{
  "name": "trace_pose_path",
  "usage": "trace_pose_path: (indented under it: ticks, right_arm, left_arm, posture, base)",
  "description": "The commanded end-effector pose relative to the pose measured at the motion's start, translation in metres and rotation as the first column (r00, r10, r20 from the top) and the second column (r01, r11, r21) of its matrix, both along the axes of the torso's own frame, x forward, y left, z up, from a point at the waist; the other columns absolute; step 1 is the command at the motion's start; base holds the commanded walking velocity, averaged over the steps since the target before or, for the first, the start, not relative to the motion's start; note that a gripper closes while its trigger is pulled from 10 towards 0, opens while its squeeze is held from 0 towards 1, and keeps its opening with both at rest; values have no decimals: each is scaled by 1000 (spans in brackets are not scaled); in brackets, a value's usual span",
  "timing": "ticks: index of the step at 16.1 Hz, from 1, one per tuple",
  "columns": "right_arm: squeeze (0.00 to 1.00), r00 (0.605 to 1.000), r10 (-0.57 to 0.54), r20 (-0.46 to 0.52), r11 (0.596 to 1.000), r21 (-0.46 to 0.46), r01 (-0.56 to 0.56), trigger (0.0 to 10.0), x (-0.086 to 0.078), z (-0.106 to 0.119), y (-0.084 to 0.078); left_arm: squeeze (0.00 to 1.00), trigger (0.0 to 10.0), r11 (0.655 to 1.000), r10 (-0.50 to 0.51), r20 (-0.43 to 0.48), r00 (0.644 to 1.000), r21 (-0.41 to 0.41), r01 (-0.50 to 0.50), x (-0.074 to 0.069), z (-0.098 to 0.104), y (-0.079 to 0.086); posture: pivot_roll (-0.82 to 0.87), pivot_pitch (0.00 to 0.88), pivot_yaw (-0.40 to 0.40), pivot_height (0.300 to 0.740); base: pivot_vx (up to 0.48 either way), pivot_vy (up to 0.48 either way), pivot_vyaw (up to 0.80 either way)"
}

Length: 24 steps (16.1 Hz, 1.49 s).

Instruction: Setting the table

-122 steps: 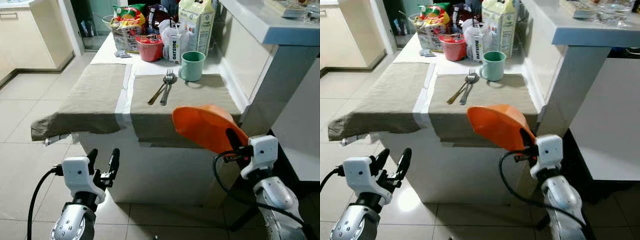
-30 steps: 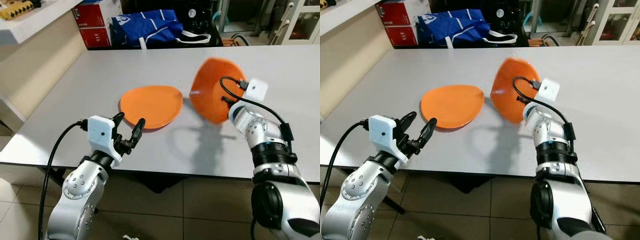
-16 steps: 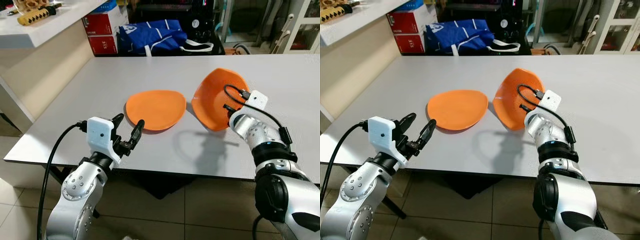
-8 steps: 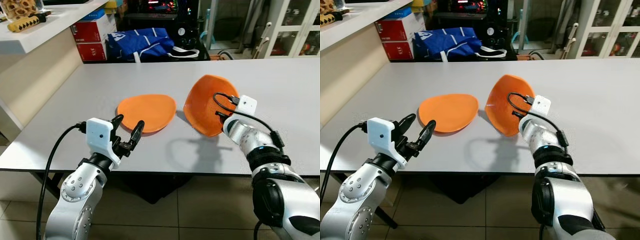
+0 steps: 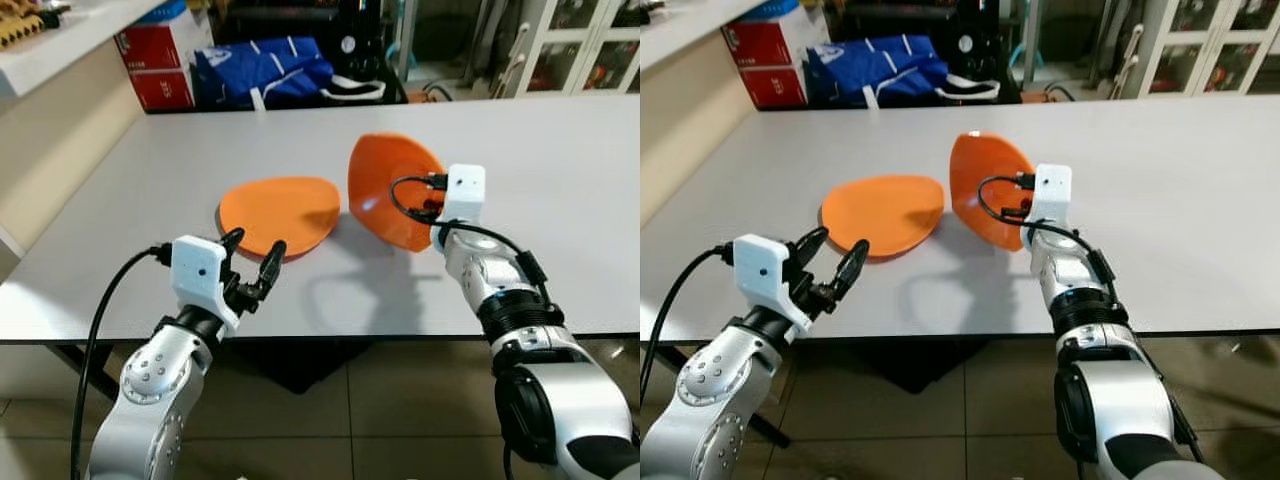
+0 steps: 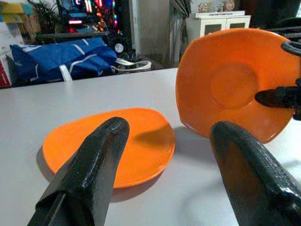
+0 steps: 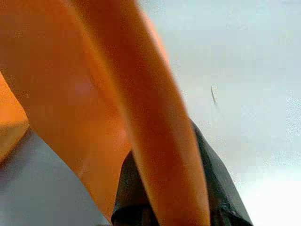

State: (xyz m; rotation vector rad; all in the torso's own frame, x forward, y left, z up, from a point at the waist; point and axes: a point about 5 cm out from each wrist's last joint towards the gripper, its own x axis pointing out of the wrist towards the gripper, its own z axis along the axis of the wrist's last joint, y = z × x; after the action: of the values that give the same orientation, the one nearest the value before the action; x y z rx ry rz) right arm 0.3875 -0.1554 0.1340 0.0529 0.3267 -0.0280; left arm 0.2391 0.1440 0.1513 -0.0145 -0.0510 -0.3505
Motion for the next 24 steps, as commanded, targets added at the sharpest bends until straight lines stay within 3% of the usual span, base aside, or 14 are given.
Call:
trace_pose_path:
  ticks: [1,2,3,5,6,7,8,10,12,15,21,24]
  right_arm:
    - [0,992,30,120,999,28,-34,10000,10,32,7]
    - [0,988,82,132,983,153,-102,10000,13,48,17]
    - [0,989,74,126,972,212,-100,10000,14,51,18]
    - [0,997,20,76,913,404,-49,10000,17,58,15]
    - [0,998,1,57,900,434,-26,10000,18,57,13]
    - [0,995,-103,-11,862,497,94,10000,19,47,-1]
    - [0,989,-144,-34,850,508,141,10000,18,42,-7]
    - [0,968,-216,-129,775,580,250,10000,15,31,-17]
    - [0,938,-271,-215,709,615,345,10000,10,20,-25]
    - [0,910,-281,-306,691,593,413,10000,5,4,-25]
    - [0,860,-238,-451,654,580,485,10000,-2,-13,-8]
    - [0,863,-236,-446,721,515,464,10000,-4,-18,-4]
  left_arm:
    - [0,10000,1000,10,5,1000,10,-10,0,0,1]
    - [0,10000,1000,6,2,1000,8,-6,-1,0,0]
    - [0,10000,1000,6,2,1000,7,-6,-1,0,0]
    - [0,10000,1000,6,3,1000,6,-6,-1,0,-1]
    - [0,10000,1000,6,3,1000,5,-6,-1,0,-1]
    - [0,10000,1000,5,4,1000,5,-5,-1,0,-2]
    - [0,10000,1000,5,3,1000,4,-5,-1,0,-2]
    - [0,10000,1000,6,2,1000,2,-6,-2,0,-2]
    - [0,10000,1000,6,-3,1000,-6,-6,-3,0,-3]
    - [0,10000,1000,2,-4,1000,-11,-2,-4,1,-4]
    - [0,10000,1000,-6,-2,1000,-25,5,-4,4,-6]
    - [0,10000,1000,-8,-3,1000,-28,8,-3,5,-6]
  posture:
    - [-134,0,86,740]
    - [-129,0,84,740]
    - [-128,0,84,740]
    - [-126,0,82,740]
    - [-126,0,82,740]
    - [-127,0,79,740]
    - [-126,0,79,740]
    - [-125,0,78,740]
    - [-124,0,78,740]
    - [-123,0,79,740]
    - [-122,0,77,740]
    - [-122,0,78,740]
  base:
    - [0,0,0]
    - [0,0,0]
    - [0,0,0]
    - [0,0,0]
    - [0,0,0]
    - [0,0,0]
    - [0,0,0]
    - [0,0,0]
    - [0,0,0]
    - [0,0,0]
    - [0,0,0]
    - [0,0,0]
